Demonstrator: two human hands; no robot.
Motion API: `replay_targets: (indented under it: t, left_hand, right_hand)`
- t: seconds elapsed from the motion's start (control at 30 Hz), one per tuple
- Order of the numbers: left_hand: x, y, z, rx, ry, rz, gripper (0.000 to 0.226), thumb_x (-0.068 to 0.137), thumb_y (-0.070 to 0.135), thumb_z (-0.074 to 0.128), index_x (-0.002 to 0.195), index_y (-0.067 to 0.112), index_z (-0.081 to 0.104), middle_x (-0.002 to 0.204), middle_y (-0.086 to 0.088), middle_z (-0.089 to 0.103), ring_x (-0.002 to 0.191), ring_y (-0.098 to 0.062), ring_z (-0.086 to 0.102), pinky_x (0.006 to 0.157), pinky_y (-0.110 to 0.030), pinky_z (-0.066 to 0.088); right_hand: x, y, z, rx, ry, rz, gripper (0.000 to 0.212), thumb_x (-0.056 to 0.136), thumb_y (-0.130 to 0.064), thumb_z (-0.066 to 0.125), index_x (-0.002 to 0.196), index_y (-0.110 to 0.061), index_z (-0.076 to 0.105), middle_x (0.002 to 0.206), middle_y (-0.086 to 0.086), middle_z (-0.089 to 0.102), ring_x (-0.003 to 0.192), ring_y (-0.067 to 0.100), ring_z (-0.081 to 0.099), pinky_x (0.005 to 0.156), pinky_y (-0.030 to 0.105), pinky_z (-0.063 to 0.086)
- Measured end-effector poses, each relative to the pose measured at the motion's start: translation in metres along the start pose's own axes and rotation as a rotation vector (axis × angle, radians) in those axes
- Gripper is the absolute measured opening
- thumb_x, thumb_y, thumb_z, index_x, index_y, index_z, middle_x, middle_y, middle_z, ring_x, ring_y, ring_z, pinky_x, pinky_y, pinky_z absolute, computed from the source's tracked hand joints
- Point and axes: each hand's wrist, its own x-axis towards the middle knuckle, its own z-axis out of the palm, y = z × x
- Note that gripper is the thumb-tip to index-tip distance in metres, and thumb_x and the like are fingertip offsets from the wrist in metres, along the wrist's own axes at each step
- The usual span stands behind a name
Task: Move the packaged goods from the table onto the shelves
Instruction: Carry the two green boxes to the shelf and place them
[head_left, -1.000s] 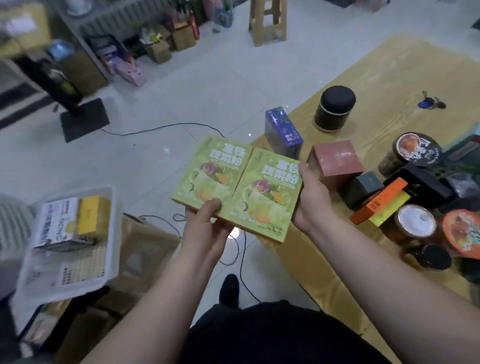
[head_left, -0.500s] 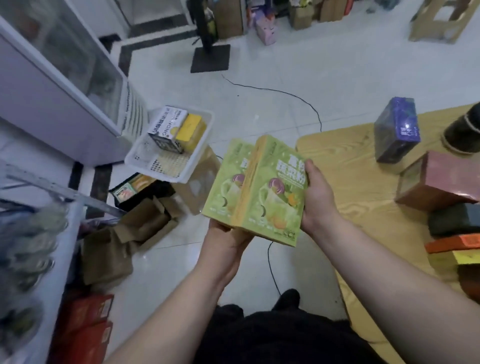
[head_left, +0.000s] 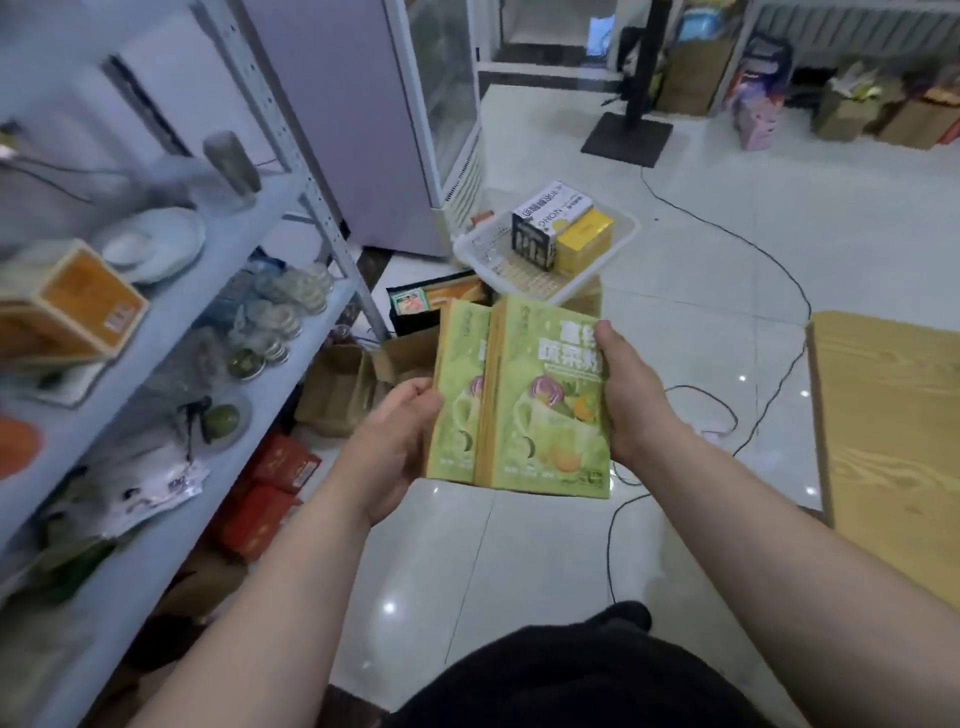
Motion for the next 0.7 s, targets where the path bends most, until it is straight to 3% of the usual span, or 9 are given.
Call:
replay_targets:
  t: [0.13,0.23,0.3,0.4,0.53,0.6,0.7]
  left_hand:
    - [-0.057,-0.003,-0.081,0.095,0.110,0.044,0.036,0.094,0.018,0.069,0.129,0.014,0.059,0.118,-0.008,0.073,0.104,-0.027,0.072,0.092,-0.048,0.057]
    - [-0.096,-0.008,-0.139,0.017,0.266,0.099,0.048,0.083,0.028,0.081,0.125,0.015,0.061,0.115,-0.004,0.075,0.105,-0.026,0.072,0.090,-0.047,0.058]
    - [-0.120,-0.009,-0.174,-0.054,0.384,0.122,0.050,0.079,0.031,0.083,0.122,0.018,0.063,0.111,-0.003,0.076,0.101,-0.025,0.074,0.081,-0.043,0.059]
    - [-0.151,-0.008,-0.216,-0.134,0.523,0.157,0.039,0.087,0.026,0.075,0.123,0.018,0.062,0.106,-0.002,0.077,0.094,-0.024,0.075,0.070,-0.039,0.059]
    - [-0.179,0.007,-0.257,-0.189,0.688,0.225,0.027,0.093,0.024,0.071,0.117,0.024,0.061,0.100,0.000,0.078,0.082,-0.021,0.076,0.057,-0.036,0.058]
    - [-0.186,0.020,-0.275,-0.221,0.763,0.300,0.029,0.094,0.020,0.070,0.120,0.024,0.060,0.107,-0.004,0.077,0.089,-0.025,0.076,0.066,-0.041,0.060]
    - [-0.190,0.044,-0.300,-0.249,0.848,0.408,0.030,0.094,0.017,0.068,0.122,0.024,0.058,0.112,-0.004,0.075,0.099,-0.027,0.074,0.083,-0.048,0.059]
  right_hand:
    - [-0.032,0.060,0.086,-0.185,-0.096,0.044,0.039,0.105,-0.047,0.046,0.109,-0.015,0.067,0.083,0.004,0.078,0.070,0.020,0.076,0.061,0.034,0.060]
    - [-0.042,0.101,0.150,-0.311,-0.168,0.043,0.044,0.103,-0.053,0.045,0.122,-0.017,0.061,0.105,0.008,0.076,0.085,0.026,0.076,0.073,0.045,0.062]
    - [-0.054,0.123,0.191,-0.399,-0.217,0.055,0.043,0.106,-0.051,0.039,0.119,-0.016,0.060,0.099,0.007,0.076,0.084,0.026,0.076,0.073,0.046,0.063]
    - [-0.070,0.151,0.241,-0.452,-0.294,0.077,0.041,0.107,-0.047,0.039,0.117,-0.014,0.059,0.084,0.003,0.077,0.068,0.019,0.075,0.058,0.039,0.062]
    - [-0.082,0.165,0.302,-0.507,-0.393,0.090,0.036,0.103,-0.041,0.044,0.119,-0.011,0.058,0.100,0.011,0.073,0.069,0.025,0.074,0.052,0.038,0.059]
    - [-0.087,0.161,0.339,-0.573,-0.456,0.032,0.037,0.093,-0.042,0.047,0.111,-0.013,0.059,0.104,0.015,0.072,0.085,0.033,0.073,0.069,0.050,0.062]
    - [-0.073,0.155,0.395,-0.680,-0.575,-0.140,0.043,0.072,-0.055,0.050,0.100,-0.028,0.068,0.109,0.010,0.072,0.102,0.035,0.069,0.096,0.062,0.052]
